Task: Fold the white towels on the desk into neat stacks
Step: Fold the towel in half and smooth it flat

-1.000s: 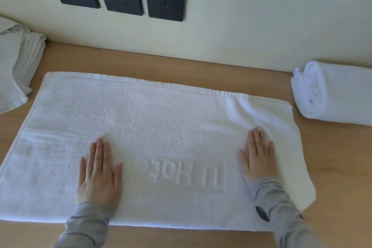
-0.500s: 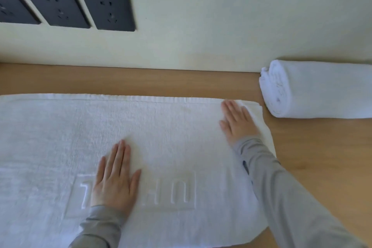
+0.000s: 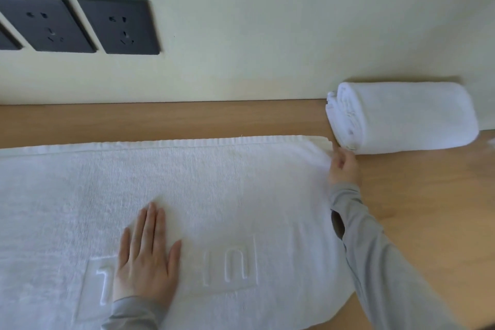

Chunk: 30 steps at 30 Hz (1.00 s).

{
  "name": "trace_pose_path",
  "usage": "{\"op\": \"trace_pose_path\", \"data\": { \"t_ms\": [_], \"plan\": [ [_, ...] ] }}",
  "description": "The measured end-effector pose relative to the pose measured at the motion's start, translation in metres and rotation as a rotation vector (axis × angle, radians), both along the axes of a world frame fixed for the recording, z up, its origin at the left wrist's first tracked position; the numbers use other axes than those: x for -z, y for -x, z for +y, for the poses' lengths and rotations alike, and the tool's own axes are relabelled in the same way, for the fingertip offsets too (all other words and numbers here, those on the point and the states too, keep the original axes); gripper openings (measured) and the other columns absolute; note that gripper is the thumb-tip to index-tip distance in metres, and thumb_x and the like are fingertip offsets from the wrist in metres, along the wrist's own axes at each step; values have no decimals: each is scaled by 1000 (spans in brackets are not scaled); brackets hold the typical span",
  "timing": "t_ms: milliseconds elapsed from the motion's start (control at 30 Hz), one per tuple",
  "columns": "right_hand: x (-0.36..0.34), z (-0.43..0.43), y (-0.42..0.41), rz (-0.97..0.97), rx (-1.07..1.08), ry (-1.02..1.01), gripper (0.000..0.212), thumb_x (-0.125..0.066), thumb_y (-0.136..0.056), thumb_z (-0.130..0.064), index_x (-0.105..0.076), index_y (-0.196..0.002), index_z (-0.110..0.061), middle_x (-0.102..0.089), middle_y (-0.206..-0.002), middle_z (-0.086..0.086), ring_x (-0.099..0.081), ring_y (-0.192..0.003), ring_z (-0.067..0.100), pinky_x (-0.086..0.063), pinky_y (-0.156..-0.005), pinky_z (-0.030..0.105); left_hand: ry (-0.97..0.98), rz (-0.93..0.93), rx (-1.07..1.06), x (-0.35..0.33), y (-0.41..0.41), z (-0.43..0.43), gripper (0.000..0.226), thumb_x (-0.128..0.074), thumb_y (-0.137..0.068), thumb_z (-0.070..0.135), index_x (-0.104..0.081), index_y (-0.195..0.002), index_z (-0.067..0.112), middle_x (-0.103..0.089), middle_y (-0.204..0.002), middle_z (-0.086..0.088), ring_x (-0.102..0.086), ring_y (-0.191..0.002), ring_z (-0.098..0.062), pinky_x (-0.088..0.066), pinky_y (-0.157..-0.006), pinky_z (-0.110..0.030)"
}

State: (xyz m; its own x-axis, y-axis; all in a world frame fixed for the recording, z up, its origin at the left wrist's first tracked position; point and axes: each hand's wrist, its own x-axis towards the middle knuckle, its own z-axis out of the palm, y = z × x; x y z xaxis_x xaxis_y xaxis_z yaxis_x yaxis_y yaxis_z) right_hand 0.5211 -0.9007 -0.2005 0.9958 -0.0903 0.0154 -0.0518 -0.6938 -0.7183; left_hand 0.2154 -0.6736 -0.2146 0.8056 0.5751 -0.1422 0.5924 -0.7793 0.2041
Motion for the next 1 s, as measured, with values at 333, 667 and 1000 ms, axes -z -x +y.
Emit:
{"op": "trace_pose_path", "data": {
  "t_ms": [333, 667, 1000],
  "plan": [
    [-20, 9, -34, 177, -158, 338, 30, -47, -91, -8, -55, -119, -5, -61, -116, 15, -55, -110, 32, -43, -90, 34, 14, 4, -18, -3, -5, -3, 88, 10, -87, 60, -24, -143, 2, -22, -153, -8, -18, -141, -20, -15, -116, -46],
    [-38, 11, -60, -96, -456, 850, 33, -52, -80, 5, -50, -112, -4, -49, -108, 14, -55, -77, 29, -35, -57, 30, 3, -124, 234, -20, -111, -82, 66, -9, -96, 46, -28, -143, 4, -29, -150, -12, -26, -138, -31, -9, -114, -39],
    [-15, 13, -8, -432, -944, 482, 33, -45, -88, -13, -60, -116, -4, -57, -128, 12, -56, -117, 28, -45, -94, 41, -73, -42, 219, 2, -136, -102, 68, -7, -95, 50, -33, -144, 10, -29, -152, -8, -26, -140, -25, -11, -114, -40]
  ]
}}
